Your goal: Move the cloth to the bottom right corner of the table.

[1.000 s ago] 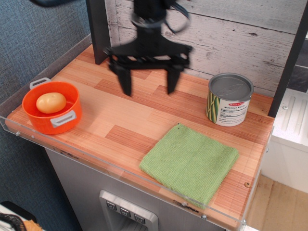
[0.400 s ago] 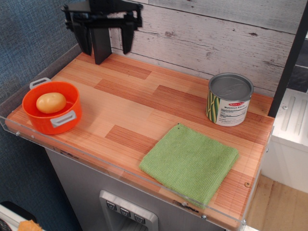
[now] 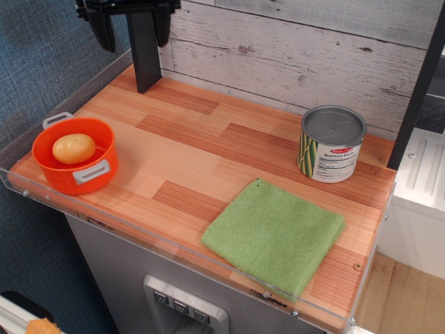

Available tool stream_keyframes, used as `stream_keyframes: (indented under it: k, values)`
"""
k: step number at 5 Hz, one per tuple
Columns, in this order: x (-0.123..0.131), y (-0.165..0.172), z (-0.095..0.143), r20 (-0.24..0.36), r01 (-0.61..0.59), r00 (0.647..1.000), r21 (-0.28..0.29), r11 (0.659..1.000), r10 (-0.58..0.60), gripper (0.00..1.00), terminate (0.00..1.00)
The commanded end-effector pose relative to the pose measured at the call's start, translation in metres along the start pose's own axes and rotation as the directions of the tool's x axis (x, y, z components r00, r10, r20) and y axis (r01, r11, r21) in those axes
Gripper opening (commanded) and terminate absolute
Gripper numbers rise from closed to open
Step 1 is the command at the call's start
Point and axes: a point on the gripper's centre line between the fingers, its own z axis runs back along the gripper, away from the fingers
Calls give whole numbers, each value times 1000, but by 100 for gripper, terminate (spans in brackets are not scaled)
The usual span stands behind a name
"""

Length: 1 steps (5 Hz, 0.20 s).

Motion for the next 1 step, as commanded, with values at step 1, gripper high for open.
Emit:
stream_keyframes:
  k: [1]
  values:
    - [4, 3, 18, 46, -10, 999, -12, 1000, 11, 100, 100]
